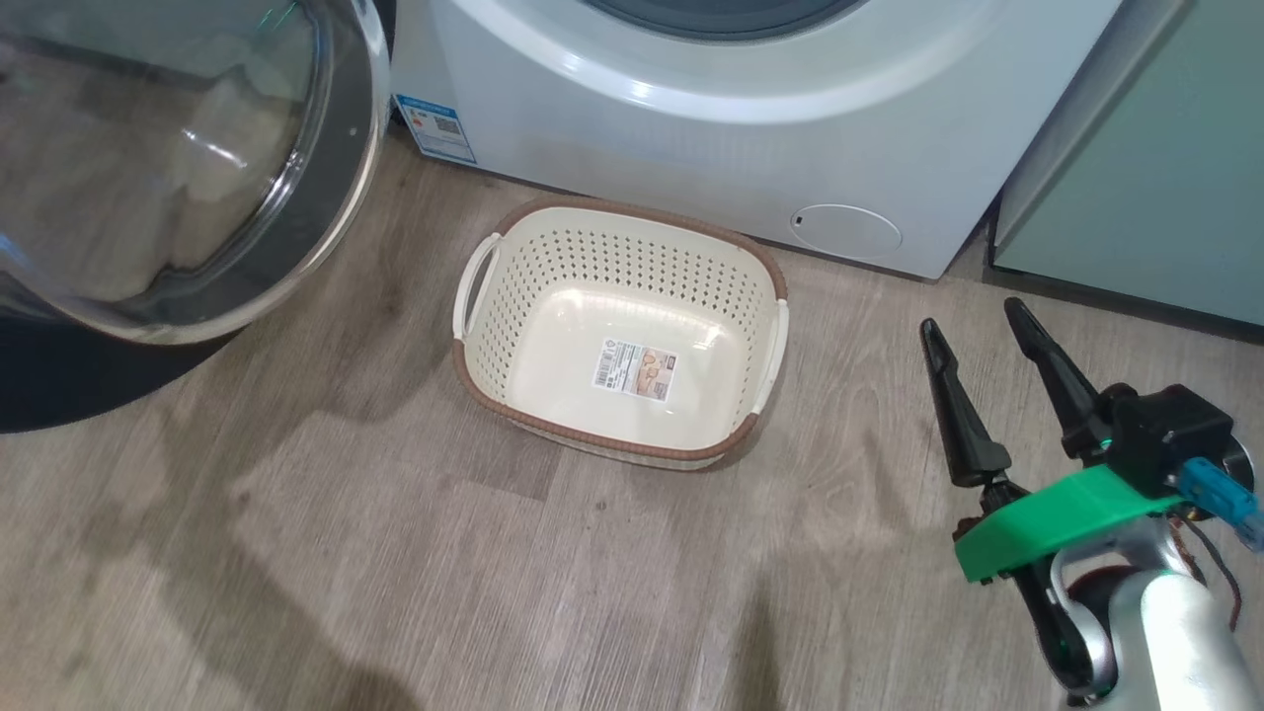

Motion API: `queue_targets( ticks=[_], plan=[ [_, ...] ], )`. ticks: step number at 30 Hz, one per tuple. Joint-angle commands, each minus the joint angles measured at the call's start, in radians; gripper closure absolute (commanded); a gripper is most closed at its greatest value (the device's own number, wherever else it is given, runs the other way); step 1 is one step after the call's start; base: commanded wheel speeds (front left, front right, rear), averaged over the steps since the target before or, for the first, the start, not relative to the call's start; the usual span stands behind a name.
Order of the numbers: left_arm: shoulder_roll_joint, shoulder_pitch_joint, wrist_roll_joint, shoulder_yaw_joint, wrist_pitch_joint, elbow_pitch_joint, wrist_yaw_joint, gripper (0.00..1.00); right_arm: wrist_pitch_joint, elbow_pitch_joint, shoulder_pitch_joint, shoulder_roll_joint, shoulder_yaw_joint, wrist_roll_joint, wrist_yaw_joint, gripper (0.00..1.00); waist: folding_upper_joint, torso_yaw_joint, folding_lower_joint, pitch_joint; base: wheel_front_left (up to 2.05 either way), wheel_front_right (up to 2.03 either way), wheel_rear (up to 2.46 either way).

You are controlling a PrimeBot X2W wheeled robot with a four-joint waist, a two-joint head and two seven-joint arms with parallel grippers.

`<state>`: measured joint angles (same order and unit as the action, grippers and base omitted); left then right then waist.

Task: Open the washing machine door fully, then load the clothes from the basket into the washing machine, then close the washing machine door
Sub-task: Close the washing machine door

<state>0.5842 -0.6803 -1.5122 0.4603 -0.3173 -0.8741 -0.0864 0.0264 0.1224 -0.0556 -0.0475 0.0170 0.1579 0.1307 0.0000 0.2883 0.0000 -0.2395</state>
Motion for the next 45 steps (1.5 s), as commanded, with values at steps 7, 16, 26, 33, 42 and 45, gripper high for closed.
queue_targets(
  ticks=[7, 16, 26, 33, 42, 45],
  plan=[
    [0.062, 0.001, -0.031, -0.004, -0.140, 0.075, -0.027, 1.00, 0.002, 0.039, -0.031, -0.003, 0.020, -0.009, 0.000, 0.00, 0.0000, 0.012, 0.0000, -0.001, 0.00, 0.00, 0.00],
    [0.040, 0.081, -0.103, -0.012, -0.332, 0.209, -0.034, 1.00, 0.001, 0.032, -0.034, -0.003, 0.019, -0.008, 0.000, 0.00, 0.0000, 0.035, 0.0000, 0.007, 0.00, 0.00, 0.00],
    [-0.006, 0.184, -0.177, -0.008, -0.468, 0.395, -0.022, 1.00, -0.006, 0.021, -0.027, -0.003, 0.020, 0.002, 0.000, 0.00, 0.0000, 0.043, 0.0000, 0.034, 0.00, 0.00, 0.00],
    [-0.049, 0.272, -0.208, -0.031, -0.546, 0.567, 0.009, 1.00, -0.024, 0.004, -0.016, -0.003, 0.026, 0.020, 0.000, 0.00, 0.0000, 0.033, 0.0000, 0.066, 0.00, 0.00, 0.00],
    [-0.100, 0.362, -0.229, -0.083, -0.619, 0.771, 0.051, 1.00, -0.050, -0.016, -0.010, -0.003, 0.032, 0.043, 0.000, 0.00, 0.0000, -0.008, 0.0000, 0.085, 0.00, 0.00, 0.00],
    [-0.117, 0.382, -0.241, -0.101, -0.642, 0.825, 0.059, 1.00, -0.058, -0.023, -0.012, -0.003, 0.039, 0.050, 0.000, 0.00, 0.0000, -0.033, 0.0000, 0.085, 0.00, 0.00, 0.00]
  ],
)
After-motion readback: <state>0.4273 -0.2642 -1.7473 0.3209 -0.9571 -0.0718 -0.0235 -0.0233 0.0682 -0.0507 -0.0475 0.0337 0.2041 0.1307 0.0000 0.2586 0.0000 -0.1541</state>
